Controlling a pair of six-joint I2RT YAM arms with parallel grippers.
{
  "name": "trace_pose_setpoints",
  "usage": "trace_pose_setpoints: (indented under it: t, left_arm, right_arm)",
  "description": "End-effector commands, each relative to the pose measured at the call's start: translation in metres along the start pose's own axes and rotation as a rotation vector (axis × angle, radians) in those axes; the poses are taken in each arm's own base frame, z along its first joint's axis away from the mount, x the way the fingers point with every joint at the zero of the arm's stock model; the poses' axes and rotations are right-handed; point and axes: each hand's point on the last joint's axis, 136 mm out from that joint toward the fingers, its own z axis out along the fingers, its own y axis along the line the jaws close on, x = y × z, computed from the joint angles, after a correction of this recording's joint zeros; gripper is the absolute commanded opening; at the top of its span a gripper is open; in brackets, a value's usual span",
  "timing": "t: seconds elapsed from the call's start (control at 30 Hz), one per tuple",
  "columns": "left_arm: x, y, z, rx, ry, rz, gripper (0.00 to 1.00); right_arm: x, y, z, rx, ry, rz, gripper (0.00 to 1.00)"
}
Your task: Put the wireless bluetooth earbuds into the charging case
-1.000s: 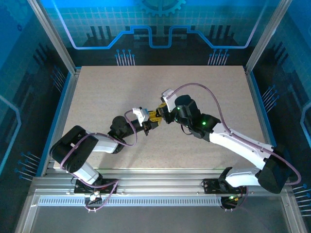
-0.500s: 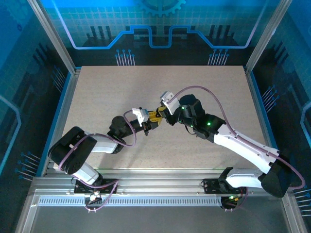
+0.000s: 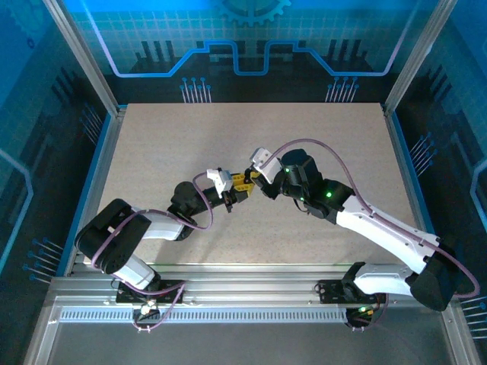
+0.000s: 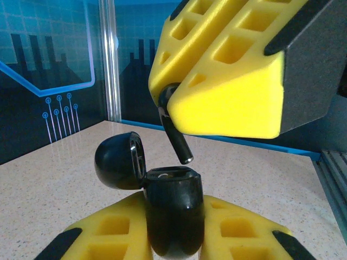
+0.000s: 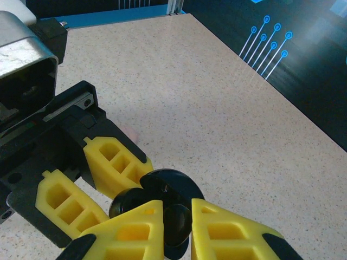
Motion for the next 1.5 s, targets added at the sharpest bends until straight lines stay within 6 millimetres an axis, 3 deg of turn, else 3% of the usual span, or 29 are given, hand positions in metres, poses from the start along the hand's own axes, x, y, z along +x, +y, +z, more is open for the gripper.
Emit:
trace_pose_setpoints:
  t: [0.0,0.83,1.13,1.33,1.47]
  left_arm:
    - [-0.023,-0.008,0.003,0.039,-0.066,0.037,0.16]
    - [-0.034,-0.005,0.004,0.024,-0.091,0.034,0.16]
    - [-0.014,0.008,-0.005,-0.079,-0.050,0.042,0.16]
    - [0.004,0.012,-0.016,-0.137,-0.006,0.046,0.16]
    - [0.008,0.010,-0.020,-0.136,0.003,0.052,0.16]
  right_arm:
    - [-0.004,-0.003,-0.004,0.004,-0.010,-0.019,0.15]
    - [0.001,0.019,0.008,-0.043,0.021,-0.073,0.13]
    - [0.000,-0.007,-0.009,0.003,0.030,0.046,0.13]
    - [0.027,-0.026,-0.027,0.036,0.142,0.132,0.13]
    - [0.057,-0.041,-0.032,0.073,0.235,0.245,0.12]
